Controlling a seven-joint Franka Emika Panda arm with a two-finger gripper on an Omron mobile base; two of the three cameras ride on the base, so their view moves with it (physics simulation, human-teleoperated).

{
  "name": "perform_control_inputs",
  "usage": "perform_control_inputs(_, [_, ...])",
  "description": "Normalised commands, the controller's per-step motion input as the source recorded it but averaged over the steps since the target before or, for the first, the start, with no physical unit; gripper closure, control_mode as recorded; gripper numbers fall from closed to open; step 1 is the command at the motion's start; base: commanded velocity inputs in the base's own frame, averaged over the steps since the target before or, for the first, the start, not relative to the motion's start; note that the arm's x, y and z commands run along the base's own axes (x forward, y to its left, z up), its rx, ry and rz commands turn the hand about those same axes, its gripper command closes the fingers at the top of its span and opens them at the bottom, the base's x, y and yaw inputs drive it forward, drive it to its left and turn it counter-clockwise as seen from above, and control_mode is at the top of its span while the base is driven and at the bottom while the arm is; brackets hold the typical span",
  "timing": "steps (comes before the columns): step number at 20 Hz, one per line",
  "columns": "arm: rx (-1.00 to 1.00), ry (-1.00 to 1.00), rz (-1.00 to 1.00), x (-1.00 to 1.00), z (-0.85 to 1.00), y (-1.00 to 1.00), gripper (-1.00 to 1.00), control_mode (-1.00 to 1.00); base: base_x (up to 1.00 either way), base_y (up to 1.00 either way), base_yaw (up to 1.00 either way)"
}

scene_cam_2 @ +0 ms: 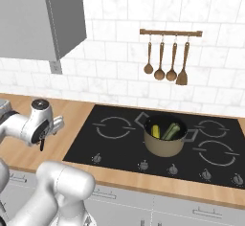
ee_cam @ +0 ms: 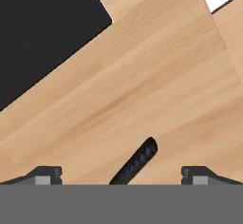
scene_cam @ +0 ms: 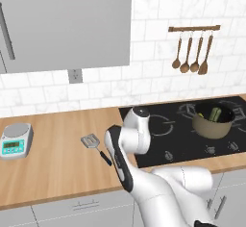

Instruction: Put the cucumber and cucumber in the pot. Retrieve the spatula and lightly stir the vegetables in the pot.

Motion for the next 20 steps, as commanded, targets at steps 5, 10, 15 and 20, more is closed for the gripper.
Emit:
perform_control_inputs(5, [0.1, 0.12, -0.55, -0.2, -0.1, 0.82, -1.0, -1.0, 0.0, 0.0, 0.0])
perform_control_inputs(10, [0.07, 0.16, -0.55, -0.23, -0.14, 0.84, -1.0, -1.0, 0.0, 0.0, 0.0])
perform_control_inputs(15, [0.08, 0.14, -0.51, -0.31, -0.01, 0.91, -1.0, -1.0, 0.0, 0.0, 0.0])
perform_control_inputs(20, [0.04, 0.15, -0.48, -0.11, 0.0, 1.0, -1.0, -1.0, 0.0, 0.0, 0.0])
